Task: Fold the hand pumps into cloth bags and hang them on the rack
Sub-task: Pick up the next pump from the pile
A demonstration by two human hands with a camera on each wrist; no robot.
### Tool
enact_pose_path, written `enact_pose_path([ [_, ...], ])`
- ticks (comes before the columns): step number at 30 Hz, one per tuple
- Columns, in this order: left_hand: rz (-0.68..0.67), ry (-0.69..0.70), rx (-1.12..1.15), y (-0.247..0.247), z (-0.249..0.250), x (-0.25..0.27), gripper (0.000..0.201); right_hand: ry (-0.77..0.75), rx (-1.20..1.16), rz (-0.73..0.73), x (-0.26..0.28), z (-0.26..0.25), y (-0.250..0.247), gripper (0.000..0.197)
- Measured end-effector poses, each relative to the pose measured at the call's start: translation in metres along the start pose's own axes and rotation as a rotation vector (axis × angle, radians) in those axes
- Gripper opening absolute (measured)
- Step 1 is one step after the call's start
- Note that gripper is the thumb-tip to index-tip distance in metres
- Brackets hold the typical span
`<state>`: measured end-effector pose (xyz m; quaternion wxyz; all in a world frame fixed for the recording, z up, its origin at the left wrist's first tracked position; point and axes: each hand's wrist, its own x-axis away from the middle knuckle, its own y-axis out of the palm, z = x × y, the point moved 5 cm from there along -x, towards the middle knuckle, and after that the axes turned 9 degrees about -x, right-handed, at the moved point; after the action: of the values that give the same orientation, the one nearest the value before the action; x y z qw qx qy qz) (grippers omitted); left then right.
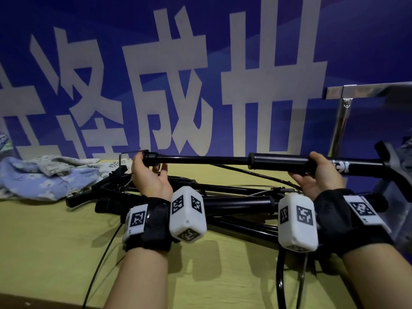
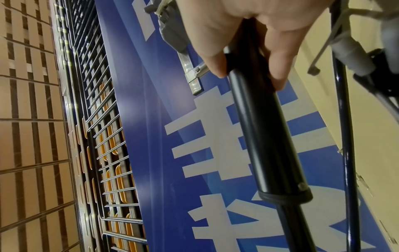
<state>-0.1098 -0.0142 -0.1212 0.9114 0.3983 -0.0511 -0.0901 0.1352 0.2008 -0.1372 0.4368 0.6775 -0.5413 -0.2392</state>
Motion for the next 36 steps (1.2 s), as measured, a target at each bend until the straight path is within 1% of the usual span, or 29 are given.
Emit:
enact_pose_path([
  [4, 0.022, -0.006, -0.059, -0.005, -0.003, -0.005, 0.01, 0.022, 0.002, -0.004, 0.005, 0.003, 0.001, 0.009],
  [7, 0.01, 0.071, -0.115, -0.002, -0.003, 0.001, 0.026, 0.004, 0.023, 0.003, 0.006, 0.002, 0.001, 0.009],
  [9, 0.015, 0.103, -0.125, 0.001, -0.005, 0.005, 0.033, -0.015, 0.043, 0.016, 0.005, 0.0, 0.0, 0.017],
  [11, 0.041, 0.114, -0.116, 0.002, -0.005, 0.006, 0.032, -0.028, 0.076, 0.028, 0.004, -0.001, -0.002, 0.025],
  [16, 0.061, 0.154, -0.064, 0.003, -0.004, 0.006, 0.035, -0.042, 0.108, 0.04, 0.008, -0.003, 0.0, 0.017],
  [19, 0.082, 0.157, -0.073, 0.001, -0.003, 0.006, 0.03, -0.053, 0.111, 0.037, 0.009, -0.005, 0.0, 0.021],
  [21, 0.089, 0.139, -0.084, 0.001, -0.003, 0.007, 0.02, -0.045, 0.11, 0.02, 0.01, -0.004, 0.002, 0.018],
  [23, 0.089, 0.122, -0.092, 0.003, -0.005, 0.01, 0.013, -0.043, 0.11, -0.004, 0.013, -0.002, 0.005, 0.02],
  [27, 0.06, 0.11, -0.131, 0.009, -0.009, 0.016, 0.015, -0.065, 0.11, -0.036, 0.015, 0.0, 0.009, 0.025],
  [30, 0.037, 0.083, -0.137, 0.011, -0.012, 0.018, 0.015, -0.038, 0.11, -0.064, 0.014, 0.002, 0.01, 0.033],
  [33, 0.008, 0.035, -0.129, 0.013, -0.013, 0.019, 0.013, -0.006, 0.104, -0.088, 0.013, 0.004, 0.01, 0.031],
  [36, 0.002, -0.018, -0.106, 0.013, -0.013, 0.018, 0.013, 0.006, 0.097, -0.133, 0.013, 0.005, 0.012, 0.033],
])
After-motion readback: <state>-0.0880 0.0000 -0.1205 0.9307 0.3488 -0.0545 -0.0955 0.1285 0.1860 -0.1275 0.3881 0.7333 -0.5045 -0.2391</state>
